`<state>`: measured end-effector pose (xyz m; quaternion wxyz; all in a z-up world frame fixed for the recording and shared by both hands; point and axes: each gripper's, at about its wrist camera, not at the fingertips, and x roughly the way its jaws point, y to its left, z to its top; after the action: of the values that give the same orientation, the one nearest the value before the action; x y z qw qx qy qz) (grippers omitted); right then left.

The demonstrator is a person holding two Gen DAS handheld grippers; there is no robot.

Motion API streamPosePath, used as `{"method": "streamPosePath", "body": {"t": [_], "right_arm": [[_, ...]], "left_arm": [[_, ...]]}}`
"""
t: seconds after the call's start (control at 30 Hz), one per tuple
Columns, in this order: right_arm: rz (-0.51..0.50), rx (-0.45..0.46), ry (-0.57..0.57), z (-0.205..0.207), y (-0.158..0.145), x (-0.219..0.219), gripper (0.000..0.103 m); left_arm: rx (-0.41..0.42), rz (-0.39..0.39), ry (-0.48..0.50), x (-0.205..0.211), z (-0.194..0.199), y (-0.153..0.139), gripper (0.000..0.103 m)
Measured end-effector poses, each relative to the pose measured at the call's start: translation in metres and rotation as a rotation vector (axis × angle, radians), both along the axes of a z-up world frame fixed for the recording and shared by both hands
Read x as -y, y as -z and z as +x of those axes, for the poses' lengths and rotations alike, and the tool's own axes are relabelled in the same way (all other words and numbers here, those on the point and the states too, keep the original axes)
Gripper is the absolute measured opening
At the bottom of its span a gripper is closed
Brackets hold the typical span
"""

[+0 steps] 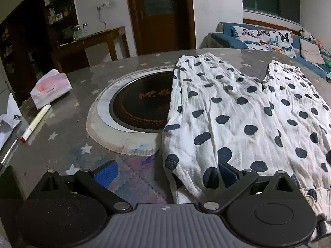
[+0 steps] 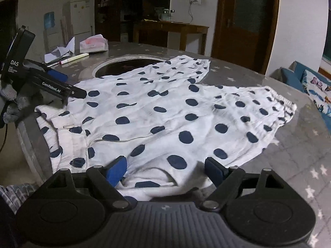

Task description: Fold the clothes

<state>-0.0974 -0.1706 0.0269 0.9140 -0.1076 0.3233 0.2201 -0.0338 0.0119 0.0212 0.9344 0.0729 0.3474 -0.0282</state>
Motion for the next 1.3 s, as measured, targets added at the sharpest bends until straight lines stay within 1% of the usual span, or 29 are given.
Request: {"method": "streamPosePath", "body": {"t": [0.1,0.2,0.3,0.37,0.47,0.63,0.77,0.87,0.93,1.03,1.1,1.23,1.3], "right_arm": [[0.03,0.034,-0.018,-0.002,-0.01,-0.005,0.084],[0.075,0.029,-0.065,-0.001,-0.012,-0.016,0.084],[0.073,0.016,-0.107,-0.003,-0.005,-0.028,0.084],[0.051,0.0,-0.126,-0.007,0.003,-0.033,0.084],[0.064,-0.024,-0.127,-0.013,0.006,-0.029,0.084],[0.074,-0.013,-0.135,-0.014,-0.009,-0.02,0.084],[0.106,-0.004,-0.09,0.004,-0.016,-0.007,0.084],[0.123,0.0,-0.042,0.021,-0.018,0.003,0.084],[0.134,-0.017,0.003,0.037,-0.015,0.014,0.084],[0.137,-0.036,0.063,0.056,-0.008,0.028,0.084],[0.14,-0.041,0.092,0.066,-0.005,0.035,0.084],[0.155,-0.044,0.114,0.087,-0.005,0.043,0.083],[0.146,-0.048,0.137,0.098,-0.002,0.046,0.083]], "left_arm": [[0.033,0.002,-0.002,0.002,-0.006,-0.008,0.102],[0.044,0.002,-0.003,0.002,-0.007,-0.011,0.102],[0.035,0.026,-0.015,0.001,-0.007,-0.005,0.102],[0.03,0.037,-0.018,-0.001,-0.009,-0.002,0.102],[0.024,0.056,-0.021,-0.004,-0.01,0.003,0.103],[0.042,0.049,-0.021,-0.004,-0.012,-0.005,0.102],[0.059,0.054,-0.021,-0.001,-0.006,-0.011,0.102],[0.043,0.063,-0.038,-0.004,0.001,-0.008,0.102],[0.031,0.067,-0.051,-0.006,0.004,-0.006,0.102],[0.042,0.063,-0.04,-0.005,0.002,-0.011,0.102],[0.064,0.053,-0.005,0.0,-0.003,-0.02,0.102],[0.098,0.015,0.123,0.024,-0.021,-0.033,0.102],[0.115,-0.004,0.187,0.036,-0.03,-0.039,0.102]]}}
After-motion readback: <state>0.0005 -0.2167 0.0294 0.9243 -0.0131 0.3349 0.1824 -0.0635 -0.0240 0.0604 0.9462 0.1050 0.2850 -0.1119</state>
